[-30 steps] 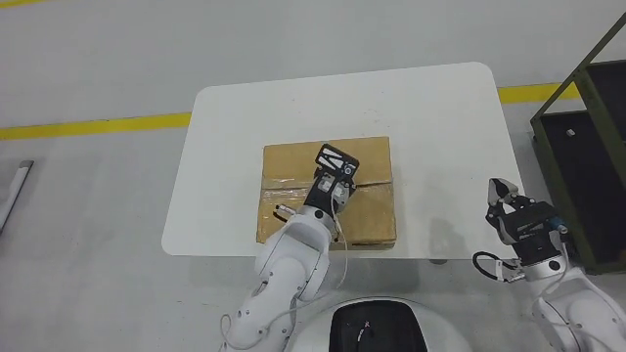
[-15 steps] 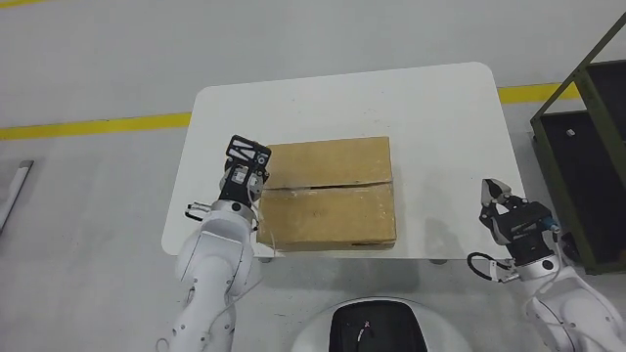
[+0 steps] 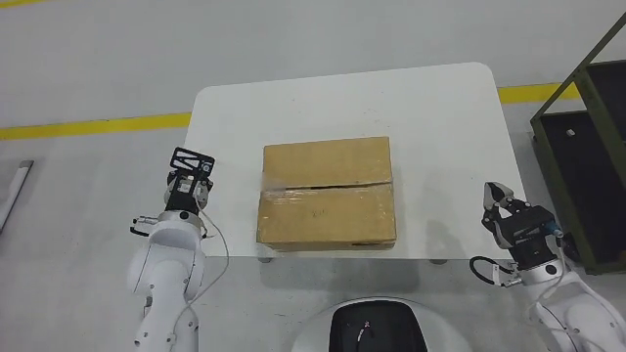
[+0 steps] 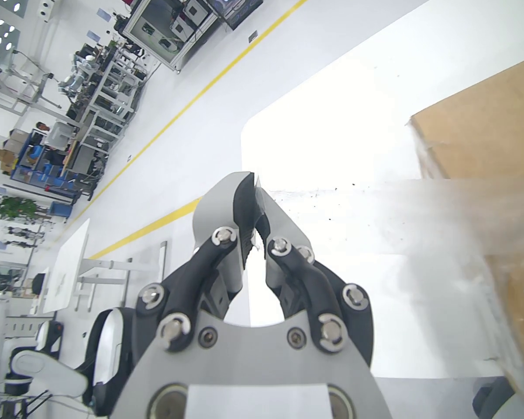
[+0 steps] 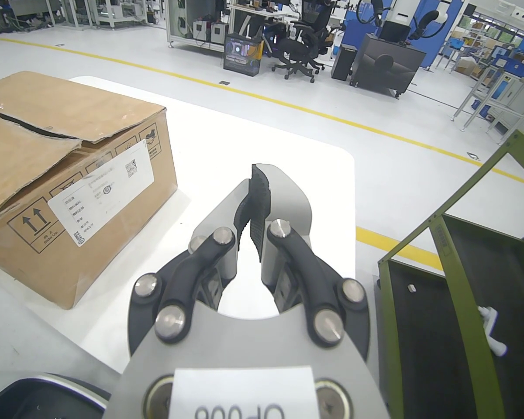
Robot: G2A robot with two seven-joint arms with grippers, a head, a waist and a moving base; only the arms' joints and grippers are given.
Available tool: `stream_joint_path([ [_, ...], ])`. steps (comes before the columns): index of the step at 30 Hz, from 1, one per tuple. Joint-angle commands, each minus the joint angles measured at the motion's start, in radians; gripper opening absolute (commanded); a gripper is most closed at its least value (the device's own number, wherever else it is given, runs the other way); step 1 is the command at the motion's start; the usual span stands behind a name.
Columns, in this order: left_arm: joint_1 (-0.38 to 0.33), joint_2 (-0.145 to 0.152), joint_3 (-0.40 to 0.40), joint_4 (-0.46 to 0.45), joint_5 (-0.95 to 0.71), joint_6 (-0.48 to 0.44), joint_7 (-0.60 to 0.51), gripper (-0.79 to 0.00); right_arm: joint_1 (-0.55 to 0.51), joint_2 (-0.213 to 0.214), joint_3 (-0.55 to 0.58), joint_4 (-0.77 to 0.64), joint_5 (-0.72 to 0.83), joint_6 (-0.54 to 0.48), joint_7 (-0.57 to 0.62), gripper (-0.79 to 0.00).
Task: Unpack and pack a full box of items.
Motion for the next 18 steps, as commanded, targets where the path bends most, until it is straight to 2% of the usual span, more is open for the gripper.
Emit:
stream_joint_path([
  [1,0.0,0.004,-0.016,0.012,0.02,-0.006,0.005,-0.785,-0.001,0.0,0.0,-0.002,-0.002,0.0,0.002,-0.785],
  [18,-0.015,0.028,-0.128,0.096,0.12,0.024,0.054,-0.785,-0.004,0.0,-0.009,-0.009,-0.009,0.006,0.01,-0.785],
])
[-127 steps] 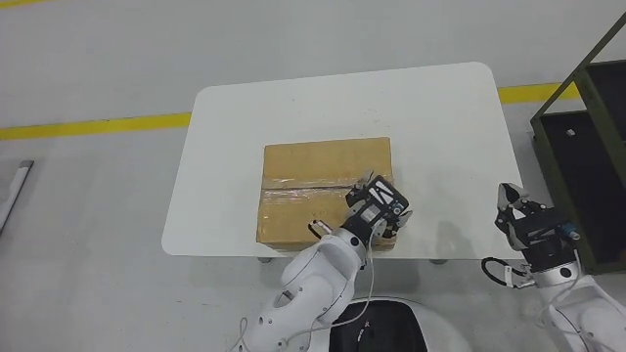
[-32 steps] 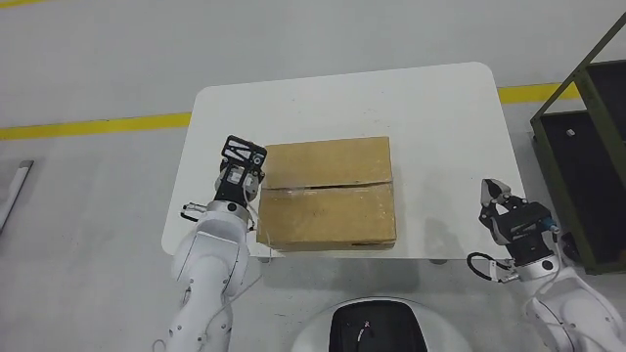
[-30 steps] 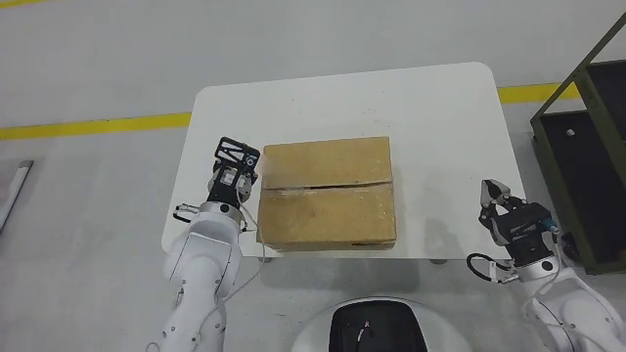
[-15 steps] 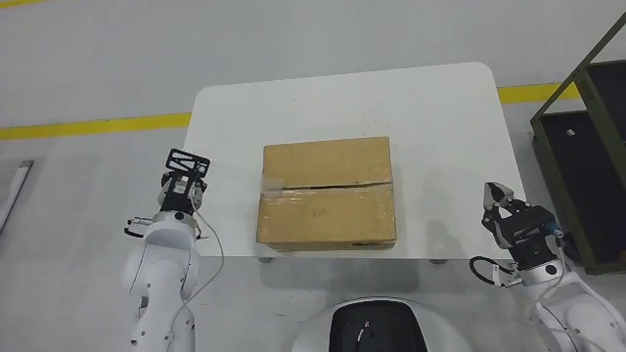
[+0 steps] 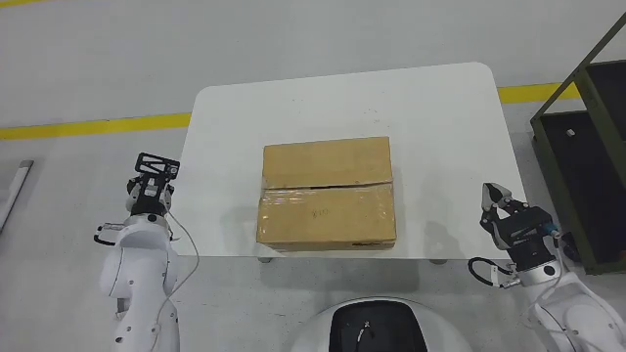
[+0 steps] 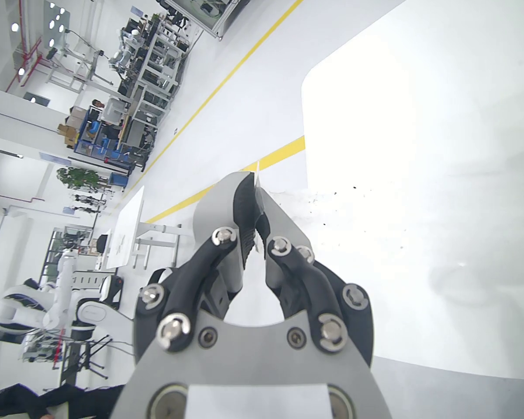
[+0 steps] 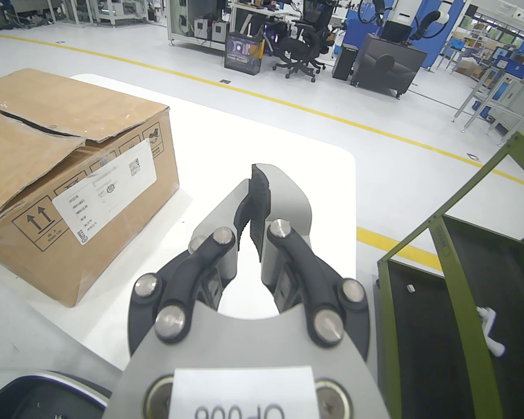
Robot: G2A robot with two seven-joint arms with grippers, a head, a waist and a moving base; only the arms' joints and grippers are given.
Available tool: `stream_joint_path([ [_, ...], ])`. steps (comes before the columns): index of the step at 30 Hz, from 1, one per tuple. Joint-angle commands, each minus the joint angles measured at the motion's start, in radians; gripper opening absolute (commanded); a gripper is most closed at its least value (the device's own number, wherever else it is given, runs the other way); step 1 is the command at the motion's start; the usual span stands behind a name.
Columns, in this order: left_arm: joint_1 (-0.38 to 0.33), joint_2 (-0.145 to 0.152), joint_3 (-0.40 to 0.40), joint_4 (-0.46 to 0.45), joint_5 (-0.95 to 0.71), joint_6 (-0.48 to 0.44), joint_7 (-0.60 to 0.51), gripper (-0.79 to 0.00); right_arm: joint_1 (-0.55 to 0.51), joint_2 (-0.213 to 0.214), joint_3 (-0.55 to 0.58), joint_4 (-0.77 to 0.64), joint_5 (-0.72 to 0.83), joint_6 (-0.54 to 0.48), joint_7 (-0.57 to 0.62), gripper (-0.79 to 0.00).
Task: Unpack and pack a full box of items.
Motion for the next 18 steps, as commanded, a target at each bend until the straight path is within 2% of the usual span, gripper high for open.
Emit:
stream_joint_path([
  [1,0.001,0.002,-0.006,0.007,0.004,0.005,0.0,-0.785,-0.001,0.0,-0.002,0.001,0.0,0.002,0.0,-0.785],
  [2,0.002,0.002,-0.008,0.011,0.003,0.009,-0.002,-0.785,-0.001,0.0,-0.002,0.002,-0.001,0.004,0.001,-0.785],
  [3,0.004,0.002,-0.008,0.013,0.0,0.012,-0.002,-0.708,-0.001,0.0,-0.003,0.002,-0.001,0.006,0.001,-0.785],
  [5,0.007,0.002,-0.009,0.018,0.002,0.021,-0.016,0.0,-0.002,-0.001,-0.003,0.002,-0.001,0.009,0.001,-0.785],
  [14,-0.001,0.0,-0.025,0.018,-0.046,0.095,-0.047,0.0,-0.007,0.0,0.003,-0.002,-0.004,0.012,0.007,-0.785],
  [18,-0.003,0.003,-0.03,0.015,-0.046,0.094,-0.049,0.0,-0.008,0.0,0.001,-0.003,-0.007,0.01,0.008,-0.785],
])
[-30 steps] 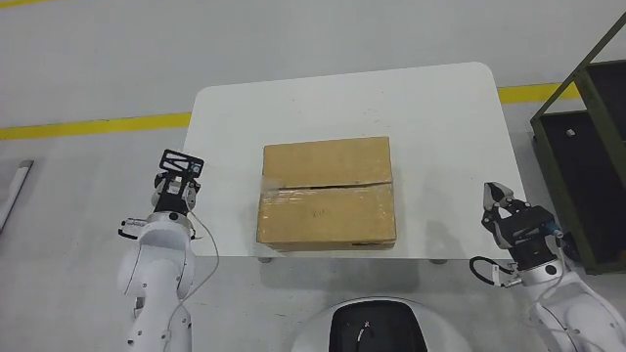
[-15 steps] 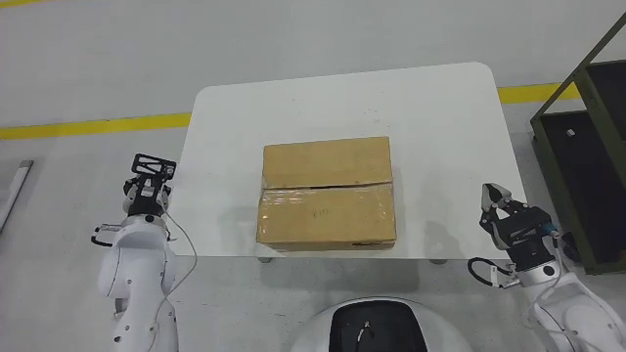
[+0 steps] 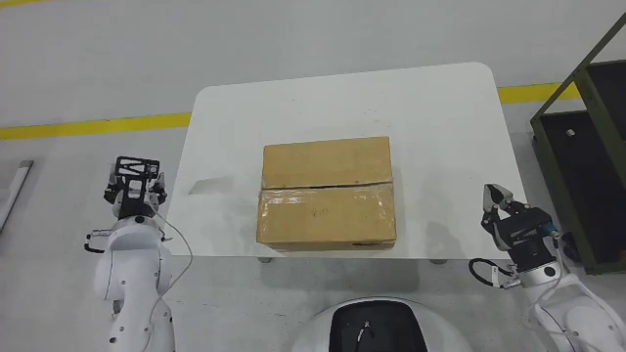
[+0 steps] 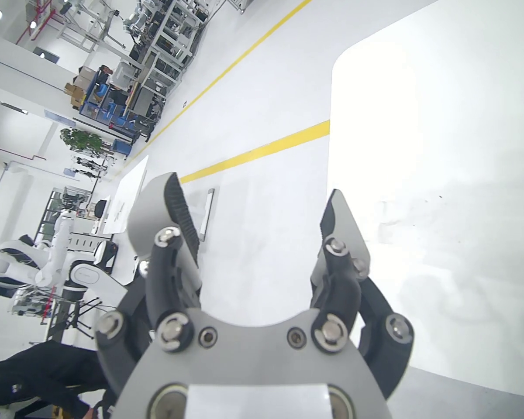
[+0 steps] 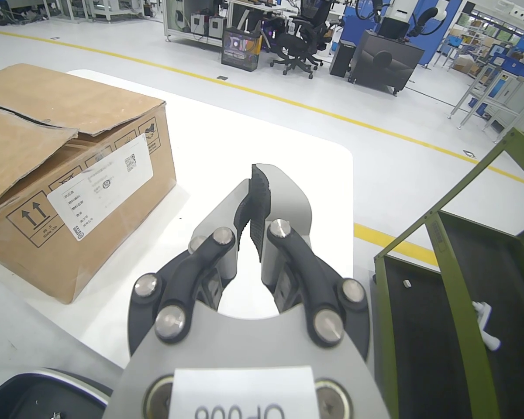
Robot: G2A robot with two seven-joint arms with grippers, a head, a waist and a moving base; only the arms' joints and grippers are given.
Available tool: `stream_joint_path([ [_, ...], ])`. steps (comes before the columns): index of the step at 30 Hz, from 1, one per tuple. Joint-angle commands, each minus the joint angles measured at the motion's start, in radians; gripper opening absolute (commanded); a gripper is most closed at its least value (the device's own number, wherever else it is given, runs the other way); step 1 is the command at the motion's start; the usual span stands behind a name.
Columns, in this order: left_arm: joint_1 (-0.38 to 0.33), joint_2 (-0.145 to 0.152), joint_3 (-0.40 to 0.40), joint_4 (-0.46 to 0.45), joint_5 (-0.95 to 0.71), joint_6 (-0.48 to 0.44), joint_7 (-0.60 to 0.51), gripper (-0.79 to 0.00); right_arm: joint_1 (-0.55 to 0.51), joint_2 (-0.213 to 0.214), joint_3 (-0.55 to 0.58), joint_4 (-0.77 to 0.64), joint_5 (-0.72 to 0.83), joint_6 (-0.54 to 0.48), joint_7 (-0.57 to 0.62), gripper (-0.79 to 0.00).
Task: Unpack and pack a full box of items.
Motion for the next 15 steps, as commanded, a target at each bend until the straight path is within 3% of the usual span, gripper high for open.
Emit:
stream_joint_path([
  [1,-0.004,0.001,-0.007,-0.001,-0.009,0.006,0.0,0.0,0.0,0.0,-0.001,0.001,0.0,-0.001,0.0,-0.785],
  [7,0.002,-0.004,0.043,-0.048,-0.112,-0.022,0.013,0.0,0.001,0.0,-0.001,-0.001,0.0,0.0,0.001,-0.785],
  [15,0.032,-0.025,0.305,-0.149,-0.262,-0.119,-0.012,0.0,0.005,0.0,-0.007,0.001,-0.006,0.001,0.001,-0.785],
])
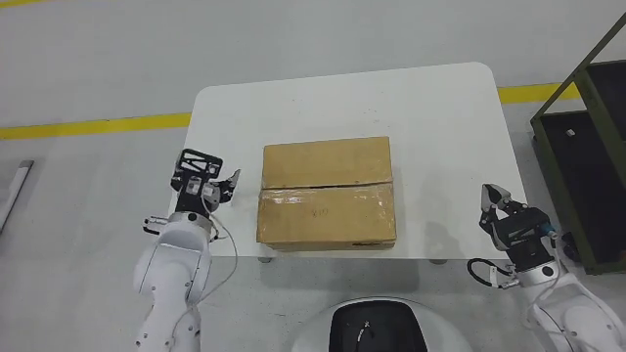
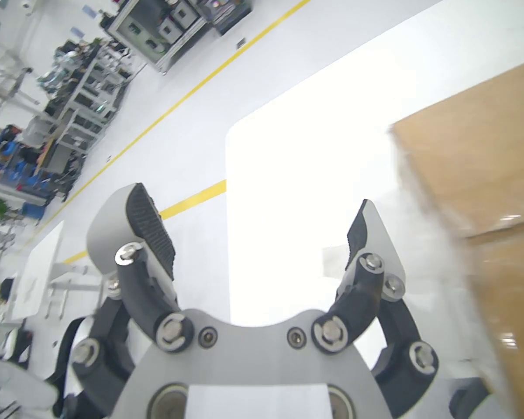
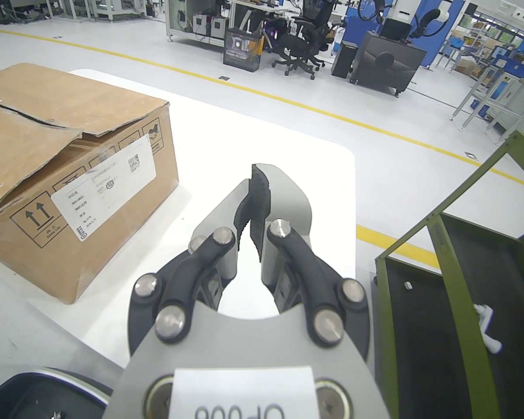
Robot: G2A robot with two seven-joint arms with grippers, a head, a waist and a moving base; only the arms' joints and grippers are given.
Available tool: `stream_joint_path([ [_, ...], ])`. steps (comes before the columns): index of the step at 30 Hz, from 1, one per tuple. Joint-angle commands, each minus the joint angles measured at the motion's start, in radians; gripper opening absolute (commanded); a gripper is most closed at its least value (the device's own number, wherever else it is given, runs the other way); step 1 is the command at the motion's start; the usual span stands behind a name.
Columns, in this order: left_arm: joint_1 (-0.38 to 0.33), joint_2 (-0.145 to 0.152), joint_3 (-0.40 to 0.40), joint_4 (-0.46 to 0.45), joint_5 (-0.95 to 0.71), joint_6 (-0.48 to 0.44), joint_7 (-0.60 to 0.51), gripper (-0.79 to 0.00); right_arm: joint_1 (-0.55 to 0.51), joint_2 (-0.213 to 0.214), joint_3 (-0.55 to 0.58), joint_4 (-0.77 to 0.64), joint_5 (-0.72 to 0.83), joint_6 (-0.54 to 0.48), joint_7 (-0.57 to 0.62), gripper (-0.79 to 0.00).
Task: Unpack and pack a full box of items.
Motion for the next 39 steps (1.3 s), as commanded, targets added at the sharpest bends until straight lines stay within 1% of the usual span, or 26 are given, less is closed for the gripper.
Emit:
stream_joint_path([
  [1,-0.004,-0.006,0.087,-0.015,-0.041,-0.024,-0.014,0.0,-0.001,0.0,0.0,0.001,0.0,0.001,-0.001,-0.785],
  [2,-0.009,-0.01,0.127,-0.016,-0.078,-0.045,-0.015,0.0,-0.002,0.0,0.001,0.0,-0.001,0.002,-0.002,-0.785],
  [3,-0.018,-0.012,0.15,-0.018,-0.093,-0.046,-0.026,0.0,-0.003,0.0,0.003,0.0,0.0,0.002,-0.002,-0.785],
  [4,-0.027,-0.016,0.171,-0.017,-0.108,-0.023,-0.039,0.0,-0.005,0.0,0.005,0.0,0.0,0.003,-0.003,-0.785],
  [9,-0.088,-0.025,0.297,0.03,-0.144,-0.099,-0.055,0.0,-0.019,0.001,0.02,-0.001,0.004,0.002,-0.009,-0.785],
  [13,-0.141,-0.028,0.38,0.08,-0.098,-0.169,-0.077,0.0,-0.028,0.001,0.03,-0.005,0.007,0.005,-0.013,-0.785],
  [18,-0.196,-0.032,0.446,0.133,-0.045,-0.215,-0.105,0.0,-0.033,0.002,0.046,-0.007,0.011,0.004,-0.013,-0.785],
  [21,-0.223,-0.033,0.466,0.152,-0.002,-0.226,-0.117,0.0,-0.032,0.003,0.052,-0.008,0.013,0.003,-0.013,-0.785],
  [29,-0.267,-0.031,0.475,0.193,0.1,-0.224,-0.142,0.0,-0.031,0.002,0.056,-0.006,0.018,0.002,-0.015,-0.785],
  [32,-0.284,-0.027,0.482,0.208,0.173,-0.249,-0.149,0.0,-0.028,0.002,0.056,-0.003,0.016,0.004,-0.015,-0.785],
  [36,-0.295,-0.021,0.506,0.241,0.276,-0.307,-0.146,0.0,-0.024,0.002,0.052,0.002,0.019,0.003,-0.015,-0.785],
  [39,-0.296,-0.02,0.506,0.253,0.303,-0.291,-0.121,0.0,-0.021,0.001,0.05,0.005,0.019,0.003,-0.014,-0.785],
])
